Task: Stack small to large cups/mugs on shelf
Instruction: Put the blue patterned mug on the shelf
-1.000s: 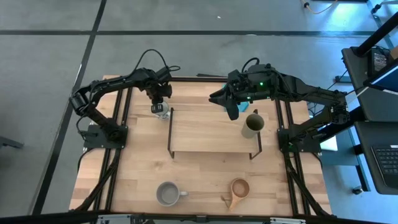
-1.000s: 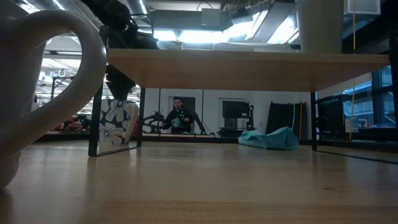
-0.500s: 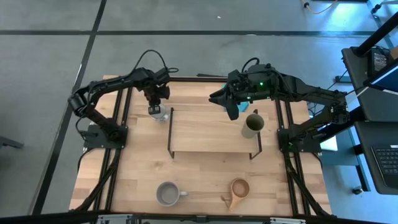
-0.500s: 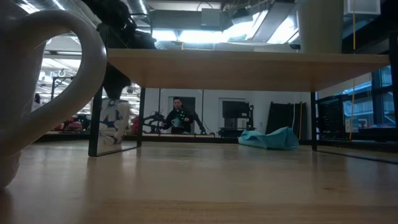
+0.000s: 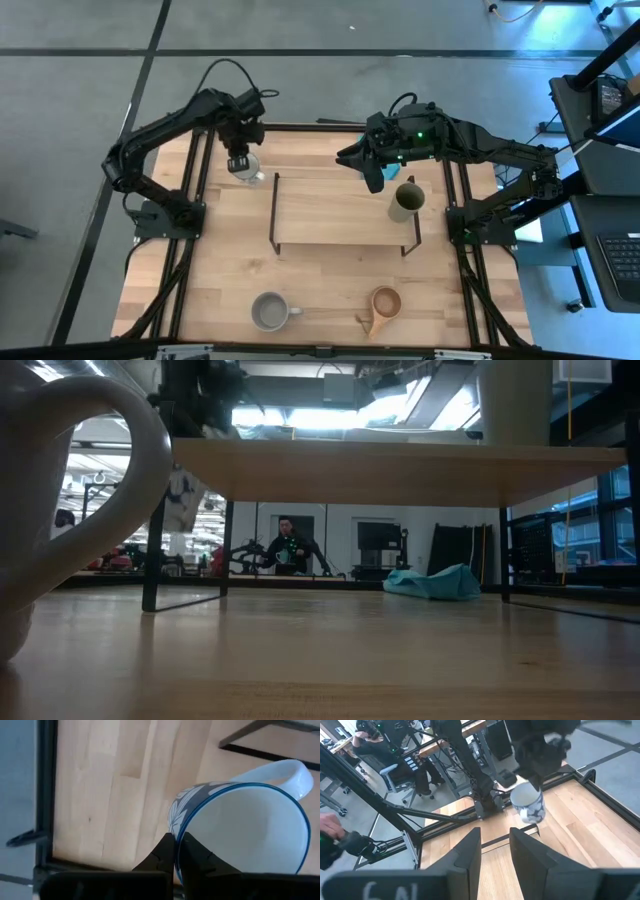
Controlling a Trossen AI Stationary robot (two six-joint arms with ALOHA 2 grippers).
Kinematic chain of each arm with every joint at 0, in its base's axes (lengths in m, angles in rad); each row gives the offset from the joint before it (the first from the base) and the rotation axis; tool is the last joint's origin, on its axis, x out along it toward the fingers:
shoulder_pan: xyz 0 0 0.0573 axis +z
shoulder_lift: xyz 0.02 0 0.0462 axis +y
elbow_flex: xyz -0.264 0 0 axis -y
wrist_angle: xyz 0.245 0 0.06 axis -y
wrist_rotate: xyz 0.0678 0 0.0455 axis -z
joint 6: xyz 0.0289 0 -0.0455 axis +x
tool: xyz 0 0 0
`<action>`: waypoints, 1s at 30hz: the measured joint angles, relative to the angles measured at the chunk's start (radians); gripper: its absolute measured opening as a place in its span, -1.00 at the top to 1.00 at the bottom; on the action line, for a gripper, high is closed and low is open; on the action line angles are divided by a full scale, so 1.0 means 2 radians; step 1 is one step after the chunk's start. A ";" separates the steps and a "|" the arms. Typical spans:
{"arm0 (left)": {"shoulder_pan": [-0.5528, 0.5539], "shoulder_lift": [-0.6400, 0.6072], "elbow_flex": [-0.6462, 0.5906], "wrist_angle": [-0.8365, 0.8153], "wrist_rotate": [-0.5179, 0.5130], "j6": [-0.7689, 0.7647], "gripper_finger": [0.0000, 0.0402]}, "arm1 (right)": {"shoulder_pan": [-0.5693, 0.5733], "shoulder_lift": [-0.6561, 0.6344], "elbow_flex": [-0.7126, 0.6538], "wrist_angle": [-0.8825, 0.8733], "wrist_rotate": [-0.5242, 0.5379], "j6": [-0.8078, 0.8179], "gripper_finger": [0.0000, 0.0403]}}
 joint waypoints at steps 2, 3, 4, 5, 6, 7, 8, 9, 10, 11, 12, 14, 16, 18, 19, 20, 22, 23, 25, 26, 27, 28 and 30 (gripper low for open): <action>-0.002 0.000 0.034 -0.009 -0.006 -0.010 0.98 | 0.000 0.000 0.000 0.000 0.000 0.000 0.48; -0.002 0.000 0.050 -0.014 -0.012 -0.016 0.98 | 0.000 0.000 0.000 0.000 0.000 0.000 0.48; -0.002 0.000 0.067 -0.020 -0.017 -0.022 0.98 | 0.000 0.000 0.000 0.000 0.000 0.000 0.48; -0.002 0.000 0.083 -0.028 -0.021 -0.032 0.98 | 0.000 0.000 0.000 0.000 0.000 0.000 0.48; -0.002 0.000 0.100 -0.033 -0.024 -0.045 0.98 | 0.000 0.000 0.000 0.000 0.000 0.000 0.48; -0.003 -0.001 0.116 -0.034 -0.024 -0.058 0.98 | 0.000 0.000 0.000 0.000 0.000 0.000 0.48; -0.005 -0.001 0.133 -0.034 -0.024 -0.069 0.98 | 0.000 0.000 0.000 0.000 0.000 0.000 0.48; -0.009 -0.001 0.148 -0.038 -0.024 -0.077 0.98 | 0.000 0.000 0.000 0.000 0.000 0.000 0.48; -0.013 -0.001 0.163 -0.047 -0.024 -0.086 0.98 | 0.000 0.000 0.000 0.000 0.000 -0.001 0.48; -0.018 -0.001 0.178 -0.056 -0.023 -0.091 0.98 | 0.000 0.000 0.000 0.000 0.000 -0.002 0.48; -0.022 -0.001 0.193 -0.062 -0.023 -0.097 0.98 | 0.000 0.000 0.000 0.000 0.000 -0.007 0.48; -0.031 -0.001 0.221 -0.062 -0.021 -0.109 0.98 | -0.002 0.000 0.000 0.000 0.000 -0.030 0.48; -0.042 -0.001 0.244 -0.061 -0.015 -0.121 0.98 | -0.003 0.000 0.000 -0.001 0.001 -0.062 0.48; -0.058 -0.001 0.262 -0.057 -0.007 -0.130 0.98 | -0.005 0.000 0.000 -0.009 0.001 -0.097 0.48; -0.068 -0.001 0.269 -0.053 -0.004 -0.134 0.98 | -0.007 0.000 0.000 -0.018 0.001 -0.117 0.48; -0.078 -0.001 0.274 -0.049 0.000 -0.137 0.98 | -0.009 0.000 0.000 -0.030 0.001 -0.136 0.48; -0.100 0.000 0.279 -0.043 0.012 -0.138 0.98 | -0.016 0.000 0.000 -0.062 0.005 -0.170 0.48; -0.112 0.000 0.279 -0.036 0.016 -0.138 0.98 | -0.021 0.000 0.000 -0.077 0.019 -0.180 0.48; -0.135 0.001 0.280 -0.014 0.019 -0.139 0.98 | -0.031 0.000 0.000 -0.106 0.064 -0.178 0.48; -0.146 0.003 0.280 -0.006 0.020 -0.141 0.98 | -0.036 0.000 0.000 -0.113 0.087 -0.168 0.48; -0.157 0.006 0.281 -0.001 0.021 -0.143 0.98 | -0.041 0.000 0.000 -0.116 0.109 -0.154 0.48; -0.167 0.008 0.280 0.004 0.022 -0.145 0.98 | -0.047 0.000 0.000 -0.115 0.129 -0.137 0.48; -0.186 0.016 0.280 0.015 0.021 -0.141 0.98 | -0.059 0.000 0.000 -0.103 0.158 -0.093 0.48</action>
